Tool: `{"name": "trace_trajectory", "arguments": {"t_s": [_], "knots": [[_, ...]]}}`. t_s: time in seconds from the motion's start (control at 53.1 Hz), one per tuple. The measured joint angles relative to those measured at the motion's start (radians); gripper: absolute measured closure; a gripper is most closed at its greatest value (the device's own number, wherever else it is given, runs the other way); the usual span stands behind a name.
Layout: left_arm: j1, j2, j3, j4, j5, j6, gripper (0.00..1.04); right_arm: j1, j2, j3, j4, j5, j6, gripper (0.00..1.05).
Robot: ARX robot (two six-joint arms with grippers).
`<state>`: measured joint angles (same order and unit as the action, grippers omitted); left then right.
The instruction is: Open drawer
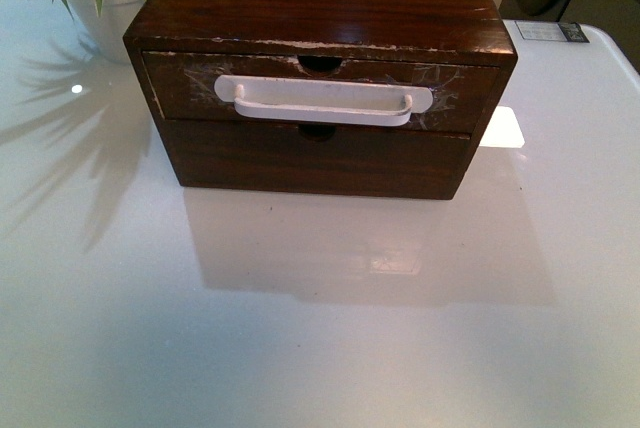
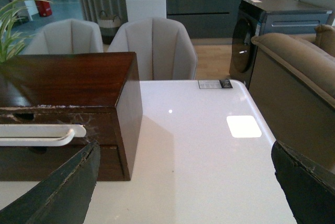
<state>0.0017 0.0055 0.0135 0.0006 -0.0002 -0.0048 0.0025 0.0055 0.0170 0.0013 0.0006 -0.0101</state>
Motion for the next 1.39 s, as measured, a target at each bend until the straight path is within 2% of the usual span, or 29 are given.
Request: {"name": "trace_trajectory", "arguments": {"t_s": [0.866, 0.884, 0.922, 0.941, 0.978, 1.016, 1.073, 1.204, 1.317, 1.392], "knots": [[0.000, 0.000, 0.000, 0.000, 0.000, 0.000, 0.08, 0.004, 0.010, 0.005, -0.016, 0.016, 0.011, 0.09], [0.003, 0.005, 0.002, -0.007, 0.008, -0.004, 0.08, 0.027, 0.058, 0.046, -0.125, 0.083, 0.049, 0.09], [0.064, 0.103, 0.074, -0.189, 0.239, -0.108, 0.08, 0.051, 0.175, 0.111, -0.267, 0.169, 0.087, 0.09], [0.071, 0.128, 0.089, -0.220, 0.274, -0.126, 0.08, 0.053, 0.227, 0.133, -0.309, 0.182, 0.092, 0.09], [0.081, 0.225, 0.133, -0.315, 0.397, -0.204, 0.08, 0.056, 0.302, 0.153, -0.332, 0.181, 0.094, 0.09], [0.070, 0.294, 0.145, -0.341, 0.467, -0.272, 0.08, 0.056, 0.372, 0.161, -0.311, 0.177, 0.084, 0.09], [0.043, 0.357, 0.146, -0.319, 0.486, -0.323, 0.08, 0.045, 0.429, 0.167, -0.263, 0.166, 0.056, 0.09], [-0.053, 0.560, 0.171, -0.112, 0.460, -0.349, 0.08, -0.039, 0.570, 0.197, -0.100, 0.076, -0.110, 0.09], [-0.121, 0.773, 0.211, 0.061, 0.451, -0.267, 0.08, -0.130, 0.683, 0.213, -0.002, 0.000, -0.273, 0.09], [-0.166, 0.895, 0.245, 0.143, 0.460, -0.195, 0.08, -0.180, 0.775, 0.230, 0.088, 0.000, -0.401, 0.09]]}}
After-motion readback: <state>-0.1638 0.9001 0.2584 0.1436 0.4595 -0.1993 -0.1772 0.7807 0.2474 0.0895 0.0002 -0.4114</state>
